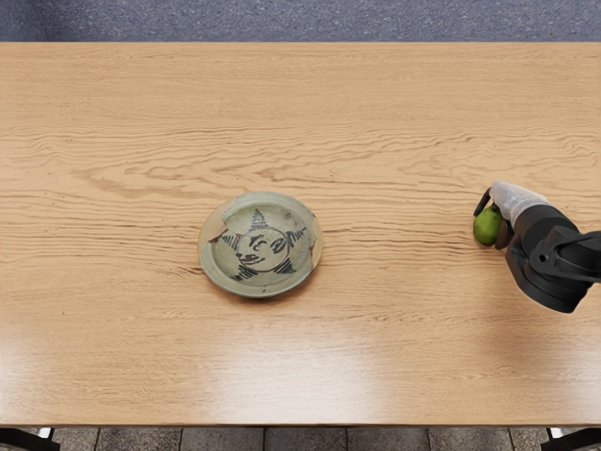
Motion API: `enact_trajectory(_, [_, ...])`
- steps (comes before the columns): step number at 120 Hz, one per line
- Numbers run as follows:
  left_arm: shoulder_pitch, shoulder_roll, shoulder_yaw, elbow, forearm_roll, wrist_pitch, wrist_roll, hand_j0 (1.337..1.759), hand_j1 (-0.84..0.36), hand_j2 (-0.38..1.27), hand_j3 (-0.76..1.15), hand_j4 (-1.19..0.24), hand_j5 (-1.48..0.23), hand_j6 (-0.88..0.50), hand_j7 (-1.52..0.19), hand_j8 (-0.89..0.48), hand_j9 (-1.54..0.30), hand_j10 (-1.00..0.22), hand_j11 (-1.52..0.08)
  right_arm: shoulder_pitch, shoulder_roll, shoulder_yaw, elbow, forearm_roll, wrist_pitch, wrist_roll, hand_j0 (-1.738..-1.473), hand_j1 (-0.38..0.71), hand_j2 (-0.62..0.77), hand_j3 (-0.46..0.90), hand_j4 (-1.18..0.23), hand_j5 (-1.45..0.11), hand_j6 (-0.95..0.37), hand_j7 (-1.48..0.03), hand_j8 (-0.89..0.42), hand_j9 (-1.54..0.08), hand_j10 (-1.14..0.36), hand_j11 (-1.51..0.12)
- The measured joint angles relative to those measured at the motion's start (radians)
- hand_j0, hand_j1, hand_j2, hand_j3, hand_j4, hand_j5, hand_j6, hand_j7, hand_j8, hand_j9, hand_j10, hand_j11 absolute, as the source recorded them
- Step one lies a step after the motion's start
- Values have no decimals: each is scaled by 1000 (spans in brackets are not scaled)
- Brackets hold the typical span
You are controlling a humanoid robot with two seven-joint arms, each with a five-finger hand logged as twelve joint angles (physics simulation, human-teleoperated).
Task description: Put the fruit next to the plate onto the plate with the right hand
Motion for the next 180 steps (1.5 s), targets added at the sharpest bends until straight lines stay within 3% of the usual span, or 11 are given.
enact_trajectory(80, [5, 0, -1, -1, 0, 0, 0, 1658, 349, 0, 0, 0, 0, 0, 0, 0, 0, 0, 0, -4, 6, 51, 0, 0, 1, 0, -1655, 262, 226, 1, -574, -913, -434, -892, -488, -907, -675, -907])
enact_trajectory(180, [5, 0, -4, 0, -2, 0, 0, 1658, 349, 0, 0, 0, 0, 0, 0, 0, 0, 0, 0, 2, 80, 204, 20, 37, 6, -1, -1658, 313, 317, 1, -538, -969, -397, -919, -445, -954, -685, -955])
